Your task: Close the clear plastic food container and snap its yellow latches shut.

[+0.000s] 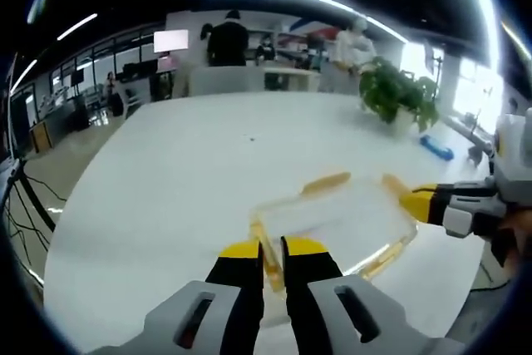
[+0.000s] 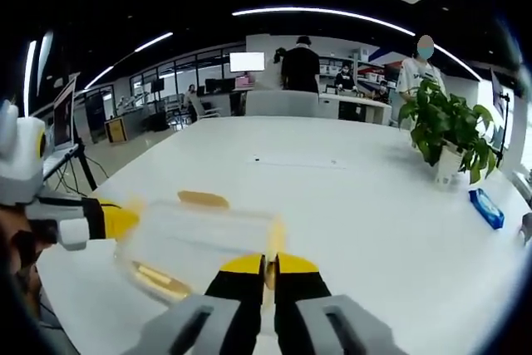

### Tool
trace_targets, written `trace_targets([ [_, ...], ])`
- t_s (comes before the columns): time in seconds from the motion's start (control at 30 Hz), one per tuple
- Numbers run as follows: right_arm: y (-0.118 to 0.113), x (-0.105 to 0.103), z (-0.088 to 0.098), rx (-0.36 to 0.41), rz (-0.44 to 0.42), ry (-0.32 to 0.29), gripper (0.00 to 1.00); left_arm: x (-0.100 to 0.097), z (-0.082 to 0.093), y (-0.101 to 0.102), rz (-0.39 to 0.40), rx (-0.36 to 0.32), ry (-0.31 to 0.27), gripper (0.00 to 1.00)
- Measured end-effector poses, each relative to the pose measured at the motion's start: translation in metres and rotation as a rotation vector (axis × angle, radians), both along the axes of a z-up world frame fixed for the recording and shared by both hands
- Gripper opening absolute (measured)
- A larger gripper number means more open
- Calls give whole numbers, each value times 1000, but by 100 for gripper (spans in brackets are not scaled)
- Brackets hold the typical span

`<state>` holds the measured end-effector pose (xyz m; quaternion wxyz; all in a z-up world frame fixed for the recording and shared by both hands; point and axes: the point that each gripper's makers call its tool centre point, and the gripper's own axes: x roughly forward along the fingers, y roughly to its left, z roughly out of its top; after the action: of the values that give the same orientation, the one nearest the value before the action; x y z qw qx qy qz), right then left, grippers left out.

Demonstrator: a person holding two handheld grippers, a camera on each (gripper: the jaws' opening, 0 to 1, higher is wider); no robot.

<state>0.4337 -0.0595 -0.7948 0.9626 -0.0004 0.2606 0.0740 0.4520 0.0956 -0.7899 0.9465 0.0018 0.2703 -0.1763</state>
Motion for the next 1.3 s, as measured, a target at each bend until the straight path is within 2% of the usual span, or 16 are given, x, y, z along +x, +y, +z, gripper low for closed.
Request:
trace_targets([
  [0.43,-1,-1,-9,-9,-4,14,0,0,-12,-1,2,-15,29,4],
  [0.57,-1,0,-11,17,-16,20,0,0,-11,0,5,-24,29,4],
  [1.07,-1,0,-12,12,-33,3,0,0,-12,0,18,-35,4,4],
  [1.3,-1,1,-12,8,-11,12,0,-1,-11,0,11,-57,3,4],
])
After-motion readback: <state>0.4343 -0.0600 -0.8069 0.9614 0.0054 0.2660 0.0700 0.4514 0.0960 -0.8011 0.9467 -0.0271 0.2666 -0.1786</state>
